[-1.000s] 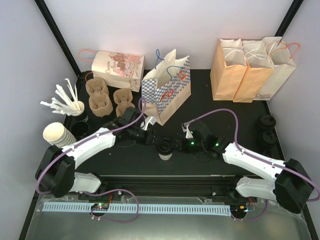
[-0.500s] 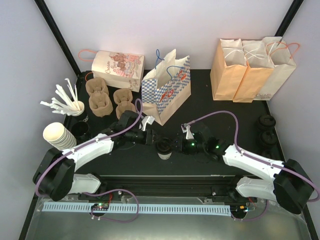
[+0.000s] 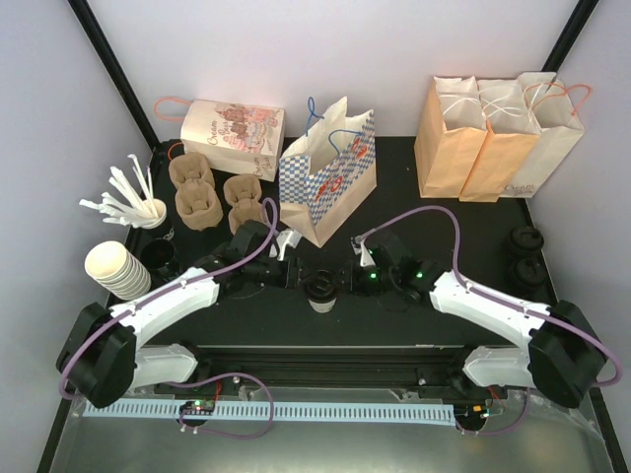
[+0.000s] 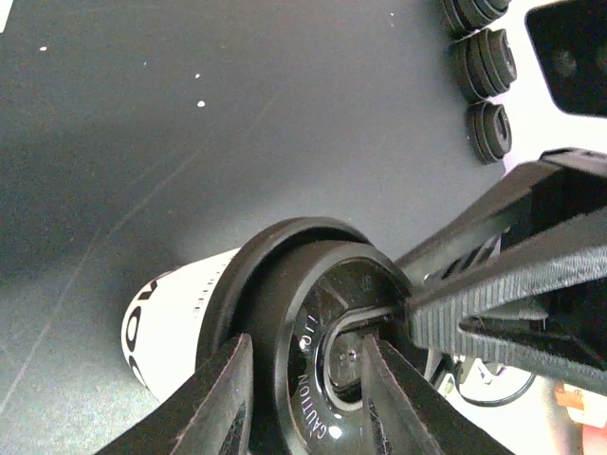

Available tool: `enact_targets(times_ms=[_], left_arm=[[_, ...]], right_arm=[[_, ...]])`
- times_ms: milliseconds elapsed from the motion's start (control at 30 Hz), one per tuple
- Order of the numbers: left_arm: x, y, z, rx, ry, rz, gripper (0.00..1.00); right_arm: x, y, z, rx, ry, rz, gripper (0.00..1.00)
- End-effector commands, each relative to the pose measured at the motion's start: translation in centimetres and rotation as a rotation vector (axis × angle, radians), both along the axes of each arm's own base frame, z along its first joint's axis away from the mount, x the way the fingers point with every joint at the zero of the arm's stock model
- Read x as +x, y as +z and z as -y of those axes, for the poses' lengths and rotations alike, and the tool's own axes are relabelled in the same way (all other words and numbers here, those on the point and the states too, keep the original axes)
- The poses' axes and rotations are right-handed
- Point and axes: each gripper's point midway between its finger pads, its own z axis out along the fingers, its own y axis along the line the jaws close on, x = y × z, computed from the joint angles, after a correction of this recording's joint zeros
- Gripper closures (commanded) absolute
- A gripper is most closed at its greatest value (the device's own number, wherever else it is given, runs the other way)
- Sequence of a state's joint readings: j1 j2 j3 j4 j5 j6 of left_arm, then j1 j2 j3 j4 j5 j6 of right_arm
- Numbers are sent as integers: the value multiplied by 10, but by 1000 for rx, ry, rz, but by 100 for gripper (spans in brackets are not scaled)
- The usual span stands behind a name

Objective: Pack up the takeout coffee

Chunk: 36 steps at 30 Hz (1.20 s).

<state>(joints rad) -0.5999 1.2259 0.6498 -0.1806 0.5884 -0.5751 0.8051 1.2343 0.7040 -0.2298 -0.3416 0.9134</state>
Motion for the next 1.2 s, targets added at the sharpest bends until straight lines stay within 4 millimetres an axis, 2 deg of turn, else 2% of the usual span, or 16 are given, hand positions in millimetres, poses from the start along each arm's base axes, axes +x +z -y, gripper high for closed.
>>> enact_targets(times_ms=[0,133,333,467,567,700,833,900,967,1067,1167], left_arm=[[-49,-42,-20,161,-45,-230,65],[-49,-35,-19,150,-44,-231,64],[-43,-16,-20,135,-24,-196,54],[-34,-1,-23,143,-2,-157,47],[-26,9,-25,149,7,-131,46],[-19,14,-25,150,4,-119,50],[-22,17,-17,91,-19,-138,50],[-24,19,-15,71,-23,-138,50],[-25,16,-21,103,-19,-127,49],[-24,10,-38,192,22,-100,43],[-20,10,-54,241,74,-78,34]], right_arm=[[7,-29,15,-170,2,-28,74],[21,-22,5,-182,32,-3,73],[44,2,-5,-184,58,51,72],[48,20,-2,-208,66,90,68],[44,26,4,-216,67,96,66],[31,32,9,-184,72,87,65],[16,32,16,-155,74,75,64],[8,30,18,-141,92,78,53],[-8,27,12,-132,166,107,41],[-35,20,-6,-165,333,185,37],[-64,20,-32,-192,528,333,32]])
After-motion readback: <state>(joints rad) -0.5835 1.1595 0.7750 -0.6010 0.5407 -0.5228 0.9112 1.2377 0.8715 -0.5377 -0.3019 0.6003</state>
